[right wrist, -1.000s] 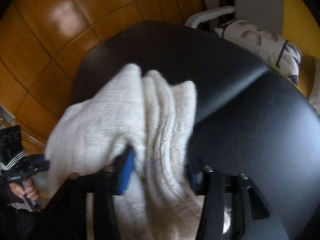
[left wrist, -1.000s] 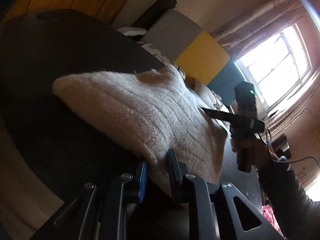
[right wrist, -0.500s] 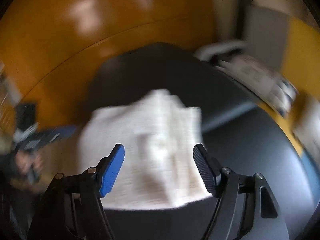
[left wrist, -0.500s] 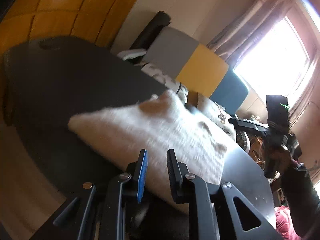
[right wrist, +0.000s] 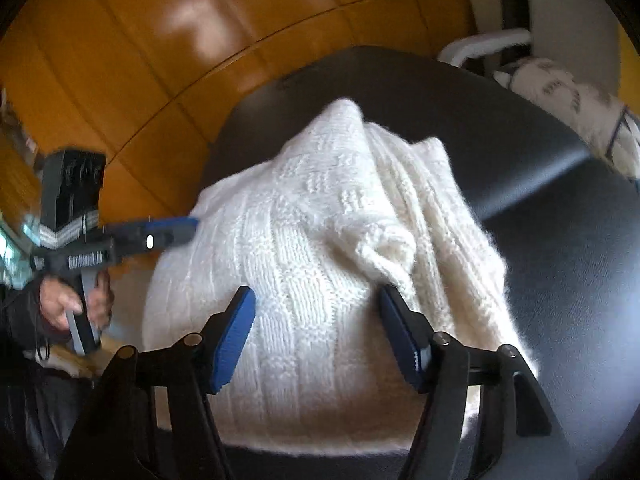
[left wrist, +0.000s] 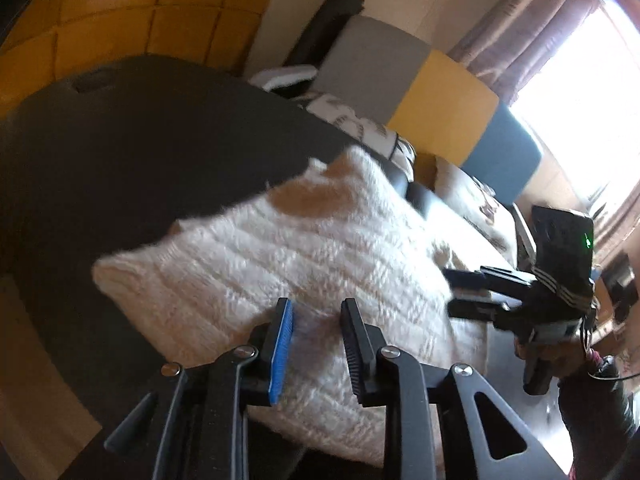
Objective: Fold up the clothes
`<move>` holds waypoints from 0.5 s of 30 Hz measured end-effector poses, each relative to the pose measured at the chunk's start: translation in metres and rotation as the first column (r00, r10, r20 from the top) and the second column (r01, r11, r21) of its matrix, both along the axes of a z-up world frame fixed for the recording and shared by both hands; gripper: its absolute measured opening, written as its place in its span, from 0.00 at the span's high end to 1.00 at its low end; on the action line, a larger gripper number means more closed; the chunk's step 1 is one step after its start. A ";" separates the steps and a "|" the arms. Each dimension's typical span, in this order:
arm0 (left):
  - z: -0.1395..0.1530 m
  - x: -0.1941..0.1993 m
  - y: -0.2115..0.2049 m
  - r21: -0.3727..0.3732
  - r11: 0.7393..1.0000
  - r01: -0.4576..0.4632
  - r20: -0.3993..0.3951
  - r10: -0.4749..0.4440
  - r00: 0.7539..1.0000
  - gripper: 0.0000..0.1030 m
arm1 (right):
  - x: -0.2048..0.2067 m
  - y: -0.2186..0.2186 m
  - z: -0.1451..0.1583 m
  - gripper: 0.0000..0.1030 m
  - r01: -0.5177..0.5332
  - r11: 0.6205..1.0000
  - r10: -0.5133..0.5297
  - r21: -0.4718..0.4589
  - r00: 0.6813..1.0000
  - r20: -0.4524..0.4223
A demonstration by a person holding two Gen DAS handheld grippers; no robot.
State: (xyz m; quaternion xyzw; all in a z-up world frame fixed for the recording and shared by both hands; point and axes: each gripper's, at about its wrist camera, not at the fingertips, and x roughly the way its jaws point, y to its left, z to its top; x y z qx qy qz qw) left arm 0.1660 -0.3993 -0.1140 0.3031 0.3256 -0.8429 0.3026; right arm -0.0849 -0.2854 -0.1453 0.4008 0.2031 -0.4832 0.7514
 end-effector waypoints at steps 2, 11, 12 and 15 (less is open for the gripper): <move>0.010 -0.006 0.005 -0.041 0.999 -0.007 -0.021 0.006 1.000 0.76 | -0.011 0.003 0.003 0.35 -0.034 0.999 0.034 -0.012 0.999 -0.009; -0.009 -0.036 -0.010 0.014 0.998 -0.054 0.128 0.052 0.990 0.73 | -0.029 -0.009 -0.021 0.31 -0.170 0.981 0.171 0.098 0.985 0.000; -0.008 -0.036 -0.010 -0.014 0.999 -0.049 0.152 0.051 0.987 0.73 | -0.025 -0.010 -0.024 0.31 -0.184 0.978 0.184 0.099 0.983 0.002; -0.007 -0.030 -0.011 -0.073 0.997 -0.028 0.192 0.042 0.980 0.71 | -0.017 -0.012 -0.026 0.31 -0.193 0.977 0.191 0.094 0.981 0.030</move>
